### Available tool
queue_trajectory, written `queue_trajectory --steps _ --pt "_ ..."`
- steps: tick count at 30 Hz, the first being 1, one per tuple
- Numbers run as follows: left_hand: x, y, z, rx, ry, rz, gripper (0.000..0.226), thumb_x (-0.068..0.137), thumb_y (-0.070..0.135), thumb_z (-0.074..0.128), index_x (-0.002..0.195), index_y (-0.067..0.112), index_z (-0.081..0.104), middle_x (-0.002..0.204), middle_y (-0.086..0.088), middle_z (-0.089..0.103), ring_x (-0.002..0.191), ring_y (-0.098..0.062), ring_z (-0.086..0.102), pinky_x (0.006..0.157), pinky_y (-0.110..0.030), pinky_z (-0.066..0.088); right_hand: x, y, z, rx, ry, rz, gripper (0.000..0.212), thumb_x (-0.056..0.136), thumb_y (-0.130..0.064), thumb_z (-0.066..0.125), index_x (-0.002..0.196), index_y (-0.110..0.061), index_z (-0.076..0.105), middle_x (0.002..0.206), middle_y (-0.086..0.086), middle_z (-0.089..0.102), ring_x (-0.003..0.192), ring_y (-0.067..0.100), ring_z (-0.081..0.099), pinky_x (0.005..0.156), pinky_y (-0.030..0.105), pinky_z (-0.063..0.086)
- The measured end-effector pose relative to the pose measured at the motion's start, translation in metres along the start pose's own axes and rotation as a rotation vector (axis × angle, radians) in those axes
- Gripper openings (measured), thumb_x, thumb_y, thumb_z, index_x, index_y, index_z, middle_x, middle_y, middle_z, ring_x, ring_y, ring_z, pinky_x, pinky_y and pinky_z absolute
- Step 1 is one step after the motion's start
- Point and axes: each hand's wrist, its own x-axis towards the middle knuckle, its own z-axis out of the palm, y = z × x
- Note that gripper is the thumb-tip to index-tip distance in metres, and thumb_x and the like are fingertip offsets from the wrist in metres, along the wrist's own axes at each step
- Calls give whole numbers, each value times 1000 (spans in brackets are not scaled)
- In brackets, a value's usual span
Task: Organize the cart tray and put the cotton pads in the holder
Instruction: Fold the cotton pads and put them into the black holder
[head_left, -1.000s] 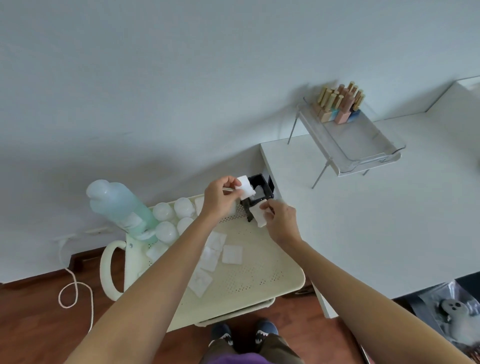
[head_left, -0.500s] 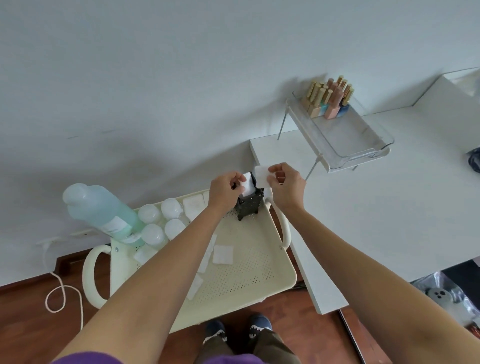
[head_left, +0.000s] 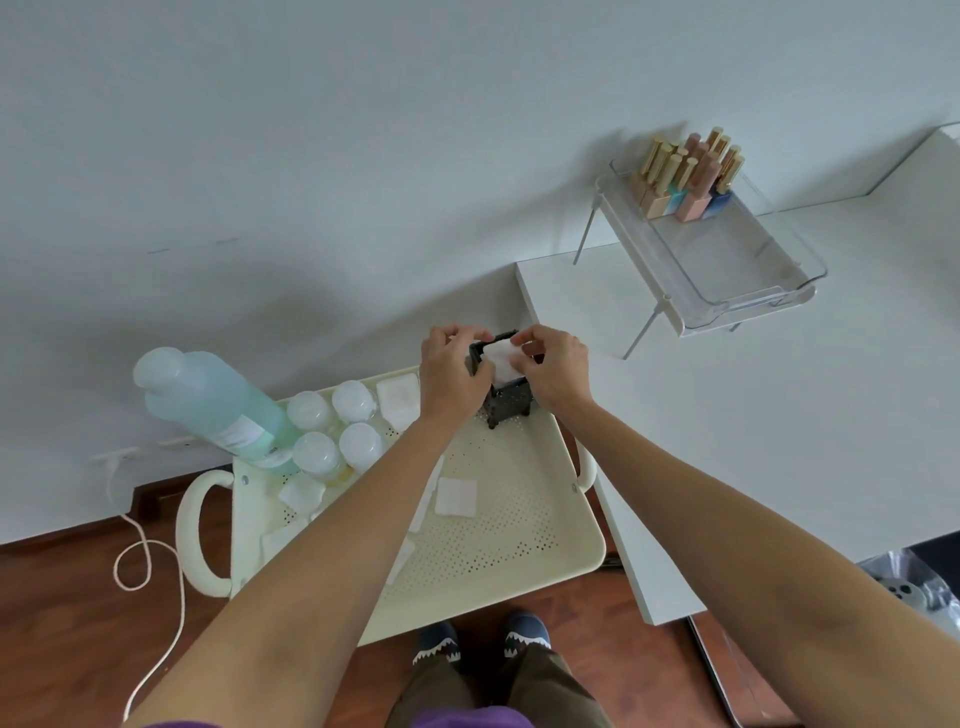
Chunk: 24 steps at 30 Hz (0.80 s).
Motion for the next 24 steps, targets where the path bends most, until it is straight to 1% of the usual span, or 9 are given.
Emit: queue_trajectory --steps 3,7,10,13,16,18,20,22,24 --pt "1 -4 4 145 -49 -43 25 84 22 63 108 24 69 120 -5 49 115 -23 44 91 -36 47 1 6 6 -91 -25 -62 22 89 -13 63 108 -21 70 104 8 66 111 23 47 88 28 43" --pt "2 -3 8 265 -60 -66 27 86 27 60 112 25 69 126 -5 49 120 -25 43 93 -43 47 3 11 10 -282 2 -199 20 93 -17 59 107 -20 73 106 8 58 105 27 42 89 36 39" --pt "2 -2 8 330 -105 -63 29 88 29 57 115 25 67 130 -7 47 124 -27 41 97 -44 44 2 15 8 -359 -28 -203 24 97 -24 52 108 -21 72 108 8 53 104 28 41 90 35 37" --pt "0 -1 4 171 -92 -43 30 92 24 55 120 22 65 128 -9 47 124 -24 41 98 -35 43 -4 15 5 -326 3 -216 27 98 -26 49 115 -21 69 107 10 51 103 28 42 92 37 38" --pt "-8 -1 -14 -55 41 13 28 93 14 55 119 10 64 117 -12 53 109 -18 50 93 -22 40 -22 7 1 -182 149 -350 24 95 -18 53 113 -16 69 99 9 52 93 24 48 83 32 43" --pt "-16 -11 -31 -122 124 19 20 95 11 54 111 4 63 108 -13 60 94 -16 57 83 -27 50 -40 4 0 -125 161 -452 18 93 -12 56 106 -10 69 92 8 54 81 20 52 70 25 43" --pt "-28 -27 -47 -144 156 7 13 96 12 52 101 4 60 93 -9 64 80 -19 61 71 -31 53 -58 9 5 -118 82 -524 13 93 -11 58 98 -6 69 87 7 58 68 16 54 61 23 44" --pt "-45 -43 -57 -114 160 -3 11 97 16 50 93 9 57 78 -4 61 69 -19 59 61 -28 50 -75 19 17 -110 -36 -513 10 92 -11 61 94 -5 69 85 6 62 66 15 56 61 24 48" --pt "-64 -58 -56 -46 118 -6 12 97 16 48 89 10 56 69 -4 59 60 -20 55 55 -29 45 -88 30 32 -111 -158 -433 8 90 -10 63 91 -5 69 83 7 64 67 16 58 65 28 51"
